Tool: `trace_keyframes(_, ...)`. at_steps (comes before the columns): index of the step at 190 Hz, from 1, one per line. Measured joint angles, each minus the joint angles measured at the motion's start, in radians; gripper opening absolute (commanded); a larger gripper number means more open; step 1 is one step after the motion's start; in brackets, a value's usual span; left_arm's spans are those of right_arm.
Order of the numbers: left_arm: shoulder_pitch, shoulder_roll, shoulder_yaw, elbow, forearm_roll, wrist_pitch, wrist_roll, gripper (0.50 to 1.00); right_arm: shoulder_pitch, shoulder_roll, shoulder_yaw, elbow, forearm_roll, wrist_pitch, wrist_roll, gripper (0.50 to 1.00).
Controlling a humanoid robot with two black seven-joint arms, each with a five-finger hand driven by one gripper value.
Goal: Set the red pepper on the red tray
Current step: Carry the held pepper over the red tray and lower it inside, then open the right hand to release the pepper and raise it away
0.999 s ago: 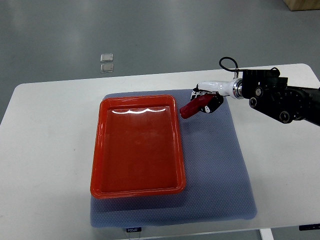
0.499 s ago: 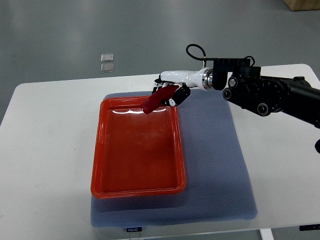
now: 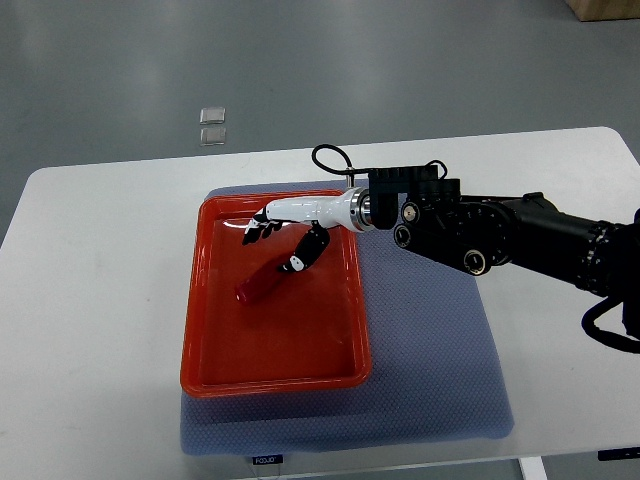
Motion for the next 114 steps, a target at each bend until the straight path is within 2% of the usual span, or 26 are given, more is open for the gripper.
trace_keyframes(42,0.0,0.0,0.0,0.0,0.0,0.0,0.0,1.0,-0.025,-0.025,0.059,-0.002,0.038,-0.003,-0.003,0.911)
trace_keyframes(86,0.0,0.0,0.0,0.0,0.0,0.0,0.0,1.0,-0.084,-0.096,0.224,-0.009,0.245,0.003,-0.013,0.911)
trace_keyframes(114,0.0,0.0,0.0,0.0,0.0,0.0,0.0,1.0,-0.153,-0.145,0.321,-0.025,0.452,0.004,-0.068,0.913)
